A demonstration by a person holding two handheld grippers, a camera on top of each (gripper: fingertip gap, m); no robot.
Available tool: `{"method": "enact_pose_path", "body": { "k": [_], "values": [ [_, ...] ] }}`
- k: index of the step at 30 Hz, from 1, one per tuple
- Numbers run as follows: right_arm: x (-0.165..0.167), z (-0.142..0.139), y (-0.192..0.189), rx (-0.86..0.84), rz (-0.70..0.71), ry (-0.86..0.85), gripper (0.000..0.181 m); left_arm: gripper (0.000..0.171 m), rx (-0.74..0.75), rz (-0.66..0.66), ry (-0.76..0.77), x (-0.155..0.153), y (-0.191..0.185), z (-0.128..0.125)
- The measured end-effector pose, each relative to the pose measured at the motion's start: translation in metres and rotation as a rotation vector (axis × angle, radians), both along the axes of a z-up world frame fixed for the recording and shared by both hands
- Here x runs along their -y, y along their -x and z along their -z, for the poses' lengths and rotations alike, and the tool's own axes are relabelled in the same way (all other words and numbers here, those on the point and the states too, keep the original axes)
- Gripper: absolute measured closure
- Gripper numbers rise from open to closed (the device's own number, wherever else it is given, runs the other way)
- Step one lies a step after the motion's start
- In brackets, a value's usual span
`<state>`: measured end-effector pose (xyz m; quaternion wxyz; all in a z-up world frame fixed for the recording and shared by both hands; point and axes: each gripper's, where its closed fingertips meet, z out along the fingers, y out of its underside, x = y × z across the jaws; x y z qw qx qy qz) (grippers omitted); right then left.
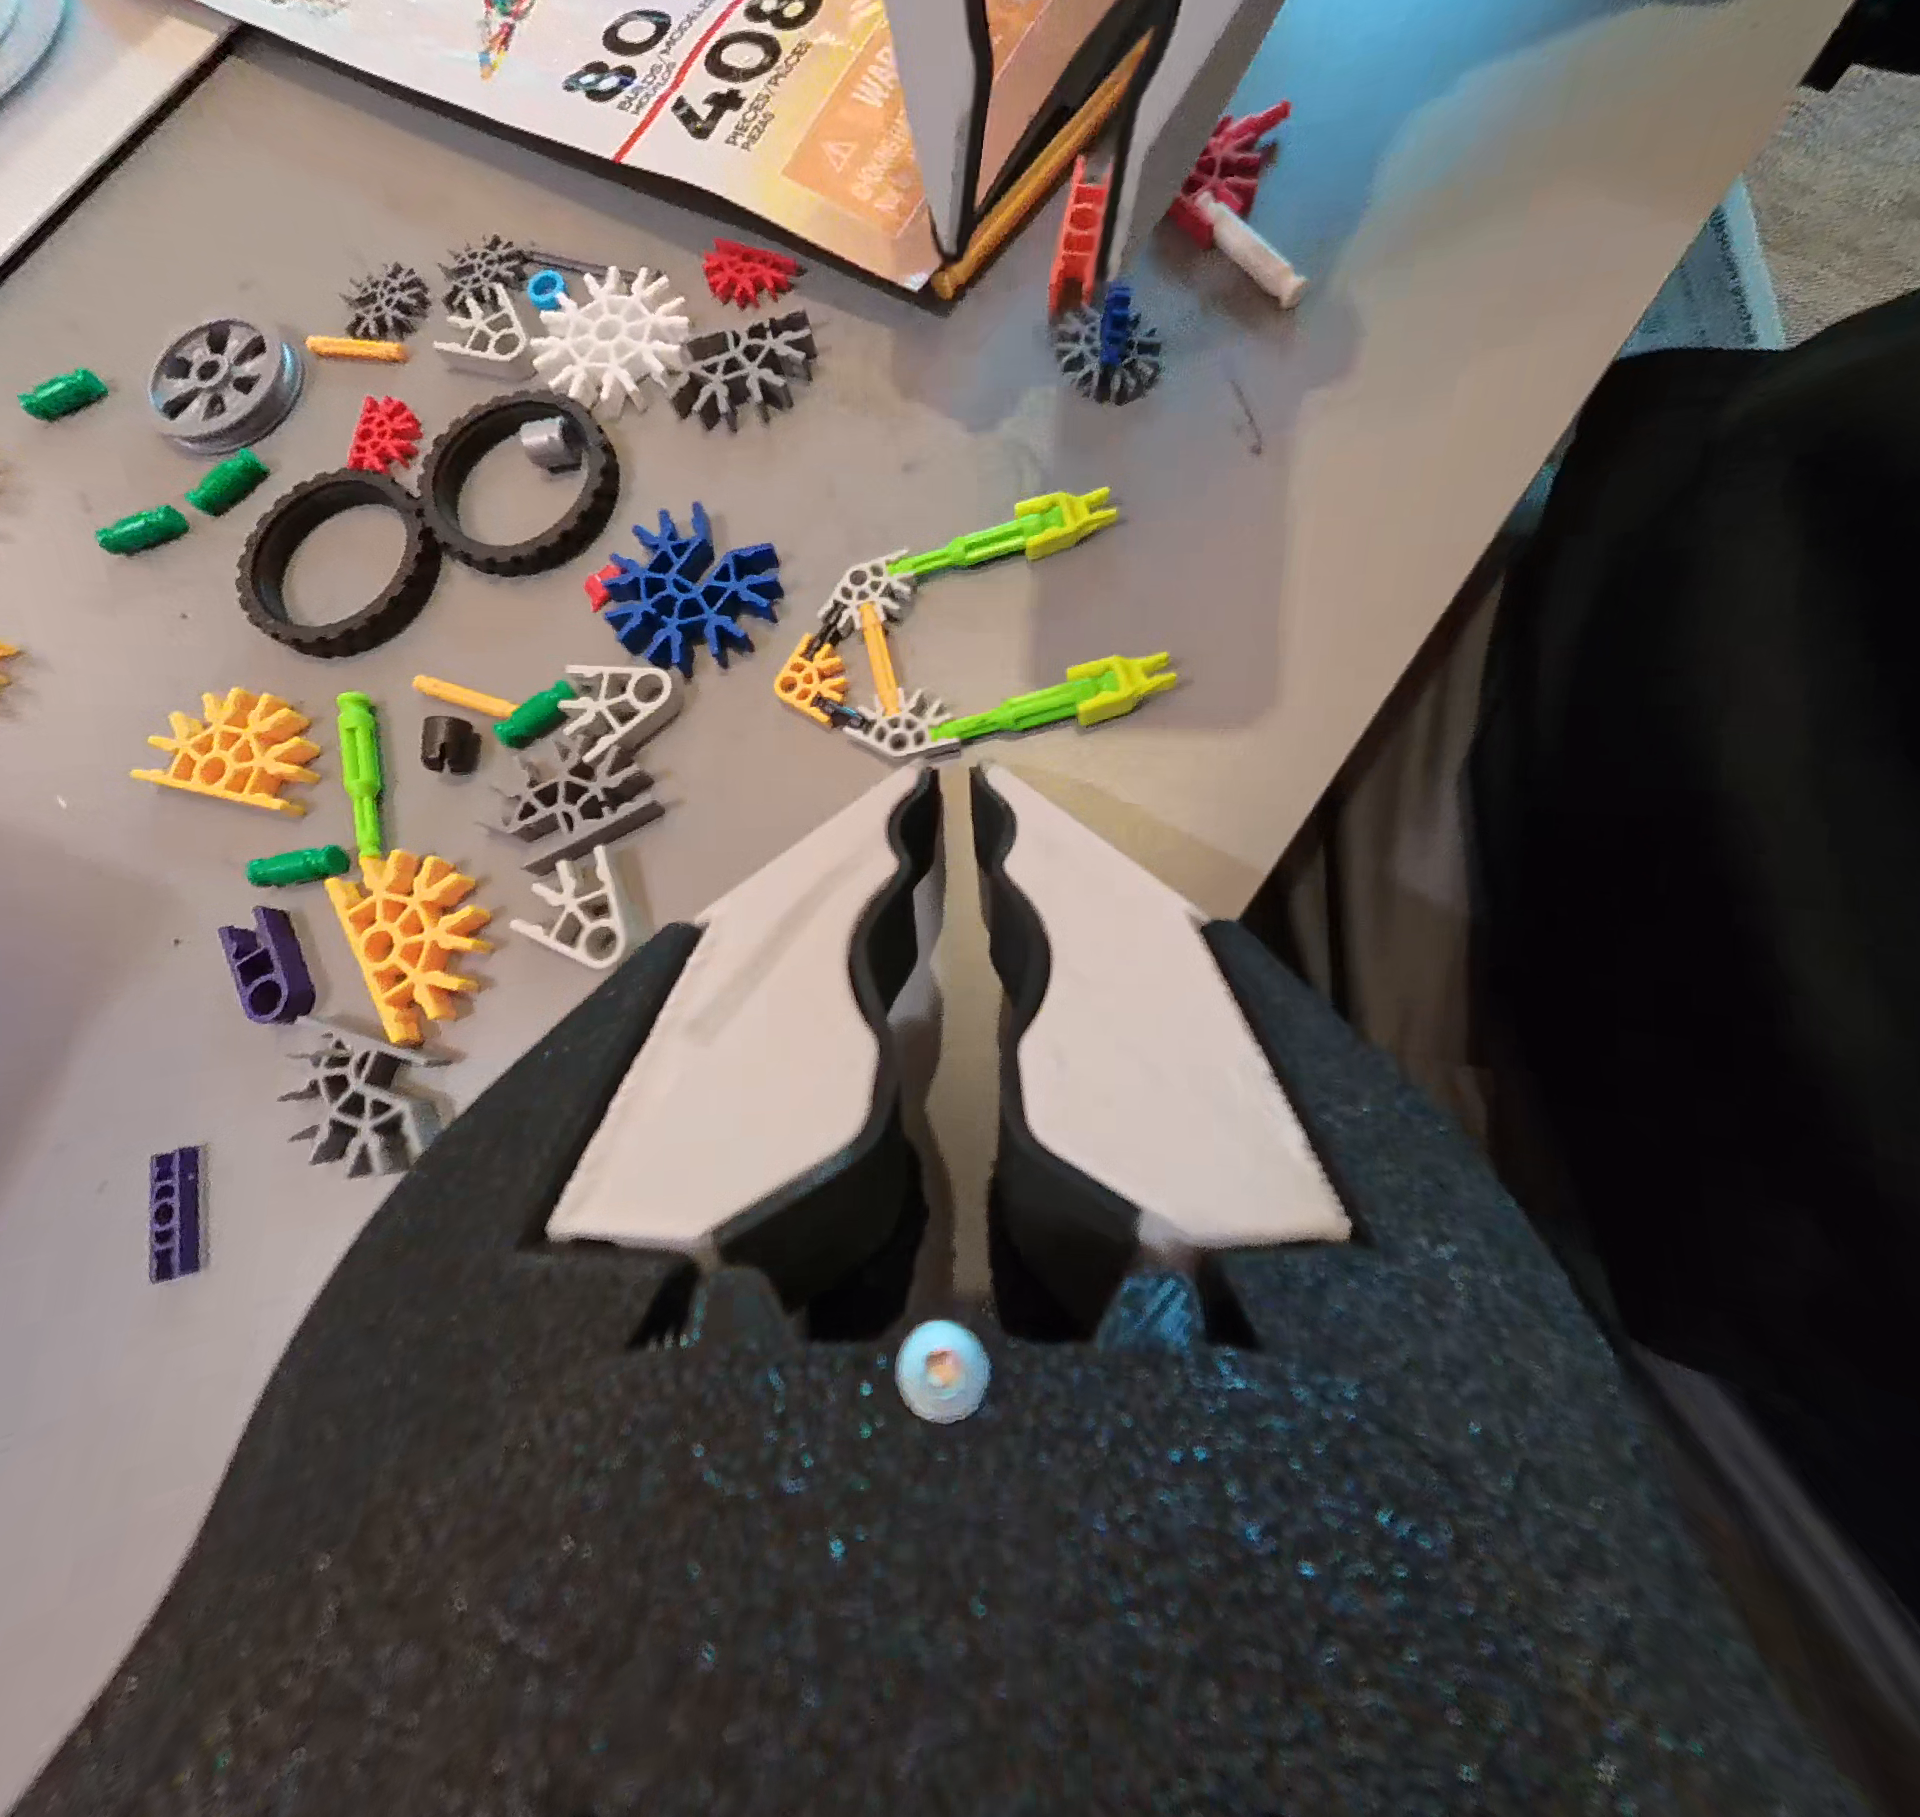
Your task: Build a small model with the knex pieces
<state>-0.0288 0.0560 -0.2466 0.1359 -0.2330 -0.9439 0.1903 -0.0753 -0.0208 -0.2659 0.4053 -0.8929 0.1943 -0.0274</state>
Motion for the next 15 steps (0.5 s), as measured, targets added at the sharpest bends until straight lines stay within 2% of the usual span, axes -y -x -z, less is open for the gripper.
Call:
{"method": "enact_pose_path", "body": {
  "k": [3,8,15],
  "values": [
    [-0.002,0.007,-0.009,0.013,0.033,0.041,0.157,0.167,0.032,0.028,-0.013,0.003,-0.011,-0.001],
    [0.003,0.020,-0.014,0.014,0.047,0.053,0.159,0.164,0.012,0.015,-0.055,0.000,-0.004,-0.007],
    [0.004,0.017,-0.010,-0.034,0.064,0.089,0.167,0.157,-0.047,0.014,-0.039,-0.006,0.009,-0.003]
  ]
}}
